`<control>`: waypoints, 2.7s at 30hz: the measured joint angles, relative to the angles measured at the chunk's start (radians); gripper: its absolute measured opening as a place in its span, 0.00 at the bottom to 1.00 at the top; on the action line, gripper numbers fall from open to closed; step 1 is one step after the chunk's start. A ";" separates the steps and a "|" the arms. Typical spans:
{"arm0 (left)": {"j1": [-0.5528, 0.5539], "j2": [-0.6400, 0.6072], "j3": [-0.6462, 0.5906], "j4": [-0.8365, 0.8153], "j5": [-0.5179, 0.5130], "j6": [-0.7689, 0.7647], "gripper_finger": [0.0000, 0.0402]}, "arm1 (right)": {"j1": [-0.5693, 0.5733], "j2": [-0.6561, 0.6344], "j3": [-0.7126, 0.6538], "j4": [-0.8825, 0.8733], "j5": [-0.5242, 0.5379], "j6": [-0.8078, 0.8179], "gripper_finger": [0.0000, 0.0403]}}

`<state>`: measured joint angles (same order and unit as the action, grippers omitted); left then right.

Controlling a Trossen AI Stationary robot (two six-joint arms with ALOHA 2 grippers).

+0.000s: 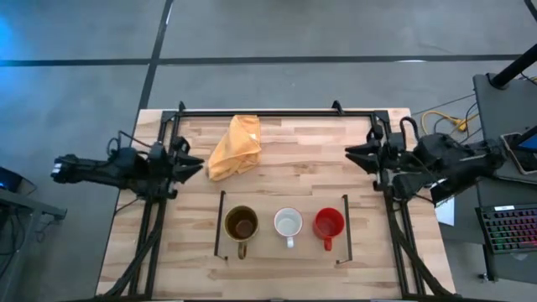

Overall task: Stack small to large cups/mugs on shelf
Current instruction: Return to Home Position

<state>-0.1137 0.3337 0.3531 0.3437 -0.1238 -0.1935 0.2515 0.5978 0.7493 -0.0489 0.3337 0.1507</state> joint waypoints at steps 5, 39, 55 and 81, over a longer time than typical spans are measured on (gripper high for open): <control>0.042 -0.099 -0.095 -0.119 -0.037 -0.085 0.17 | -0.075 -0.051 -0.131 0.010 -0.031 0.125 0.20; 0.068 -0.197 -0.346 -0.292 -0.139 -0.185 0.17 | -0.143 -0.236 -0.740 0.443 0.087 0.032 0.19; 0.068 -0.078 -0.347 -0.292 -0.139 -0.188 0.17 | -0.143 -0.235 -0.740 0.244 0.086 0.078 0.19; 0.068 -0.068 -0.348 -0.292 -0.138 -0.188 0.17 | -0.143 -0.235 -0.740 0.244 0.086 0.077 0.17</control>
<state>-0.0456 0.2661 0.0051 0.0521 -0.2623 -0.3813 0.1089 0.3626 0.0093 0.1955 0.4198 0.2280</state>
